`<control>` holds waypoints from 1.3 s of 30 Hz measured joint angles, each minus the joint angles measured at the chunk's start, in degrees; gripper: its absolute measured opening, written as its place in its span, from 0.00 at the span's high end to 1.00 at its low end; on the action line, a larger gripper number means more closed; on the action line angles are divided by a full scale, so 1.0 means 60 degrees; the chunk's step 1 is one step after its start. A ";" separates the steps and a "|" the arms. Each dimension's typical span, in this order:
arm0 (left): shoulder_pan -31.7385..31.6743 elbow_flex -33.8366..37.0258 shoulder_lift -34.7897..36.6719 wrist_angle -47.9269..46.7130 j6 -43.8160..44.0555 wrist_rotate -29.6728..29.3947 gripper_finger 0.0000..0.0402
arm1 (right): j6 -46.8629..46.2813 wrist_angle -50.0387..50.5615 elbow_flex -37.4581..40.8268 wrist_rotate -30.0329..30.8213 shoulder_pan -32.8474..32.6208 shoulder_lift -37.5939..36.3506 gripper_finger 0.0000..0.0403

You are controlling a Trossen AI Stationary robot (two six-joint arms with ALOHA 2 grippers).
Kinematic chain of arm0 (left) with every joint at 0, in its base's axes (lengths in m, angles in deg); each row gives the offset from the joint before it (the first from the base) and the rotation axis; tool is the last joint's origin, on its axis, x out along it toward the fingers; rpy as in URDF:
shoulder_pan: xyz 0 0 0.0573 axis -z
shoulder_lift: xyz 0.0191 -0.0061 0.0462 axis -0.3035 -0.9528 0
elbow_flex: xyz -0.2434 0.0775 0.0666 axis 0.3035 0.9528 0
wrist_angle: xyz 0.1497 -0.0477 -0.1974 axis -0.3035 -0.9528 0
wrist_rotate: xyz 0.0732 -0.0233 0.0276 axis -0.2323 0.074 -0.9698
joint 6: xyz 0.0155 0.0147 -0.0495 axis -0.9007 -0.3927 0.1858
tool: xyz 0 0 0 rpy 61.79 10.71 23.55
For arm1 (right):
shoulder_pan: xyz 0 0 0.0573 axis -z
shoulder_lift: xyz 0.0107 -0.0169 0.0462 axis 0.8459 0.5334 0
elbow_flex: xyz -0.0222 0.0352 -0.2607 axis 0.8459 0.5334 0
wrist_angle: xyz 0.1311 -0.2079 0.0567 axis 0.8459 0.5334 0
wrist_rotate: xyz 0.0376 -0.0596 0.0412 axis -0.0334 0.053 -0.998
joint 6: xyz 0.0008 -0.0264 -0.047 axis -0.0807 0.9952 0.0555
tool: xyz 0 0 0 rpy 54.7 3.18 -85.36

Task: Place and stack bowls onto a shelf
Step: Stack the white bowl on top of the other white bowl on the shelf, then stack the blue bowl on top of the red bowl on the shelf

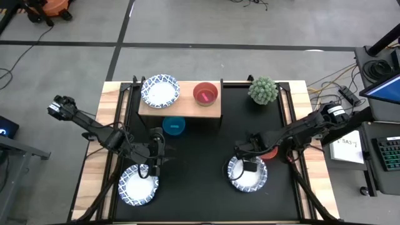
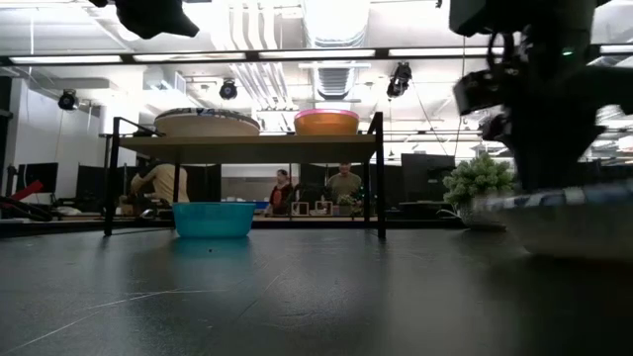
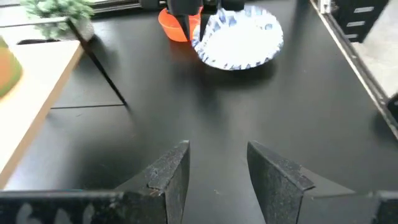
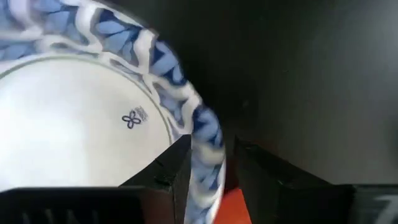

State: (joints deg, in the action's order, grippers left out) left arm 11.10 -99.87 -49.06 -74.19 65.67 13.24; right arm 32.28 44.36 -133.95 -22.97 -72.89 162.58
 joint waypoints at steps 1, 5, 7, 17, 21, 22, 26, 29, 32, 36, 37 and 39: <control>0.0000 0.0000 0.0000 0.0000 -0.0004 -0.0133 0.64 | -0.0119 -0.0175 0.0000 0.0231 0.0063 0.0000 0.73; 0.0000 0.0000 0.0004 -0.0005 -0.0036 -0.0456 0.64 | -0.0481 -0.0783 0.0000 0.0827 0.0359 -0.0020 0.75; 0.0000 0.0000 0.0004 -0.0007 -0.0073 -0.0499 0.64 | -0.0478 -0.0778 -0.0062 0.0840 0.0478 -0.0033 0.77; 0.0000 -0.0022 0.0008 -0.0916 0.1054 -0.0462 0.64 | 0.0209 -0.1056 -0.0696 0.0846 0.0592 -0.0116 0.82; 0.0000 -0.0025 0.0011 -0.1757 0.1918 -0.0338 0.64 | 0.0532 -0.1881 -0.0705 0.0846 0.0588 -0.0117 0.82; 0.0000 -0.0024 0.0011 -0.1892 0.2127 -0.0211 0.64 | 0.0719 -0.2121 -0.0690 0.0854 0.0588 -0.0117 0.81; 0.0005 -0.0022 0.0011 -0.2091 0.2972 0.0772 0.64 | 0.1455 -0.3201 -0.0621 0.1273 0.0588 -0.0117 0.80; 0.0007 -0.0022 -0.0027 -0.2189 0.3440 0.0896 0.64 | 0.2030 -0.4250 -0.0540 0.1664 0.0588 -0.0117 0.81; -0.0004 -0.0022 -0.0225 -0.2177 0.3235 0.0851 0.64 | 0.2686 -0.5684 -0.0290 0.1753 0.0592 -0.0117 0.82; -0.0009 0.0070 -0.0747 -0.2204 0.2080 0.0016 0.64 | 0.3497 -0.7502 0.0029 0.1745 0.0588 -0.0117 0.83; -0.0042 0.0114 -0.0925 -0.2205 0.1848 -0.0315 0.64 | 0.3636 -0.7846 0.0110 0.1749 0.0588 -0.0117 0.83; -0.0154 0.0172 -0.1255 -0.2234 0.1394 -0.0885 0.64 | 0.3820 -0.8385 0.0246 0.1742 0.0587 -0.0117 0.83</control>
State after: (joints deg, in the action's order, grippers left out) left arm 10.18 -98.83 -56.59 -87.59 74.03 7.94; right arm 55.20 -5.95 -132.47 -12.52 -69.37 161.88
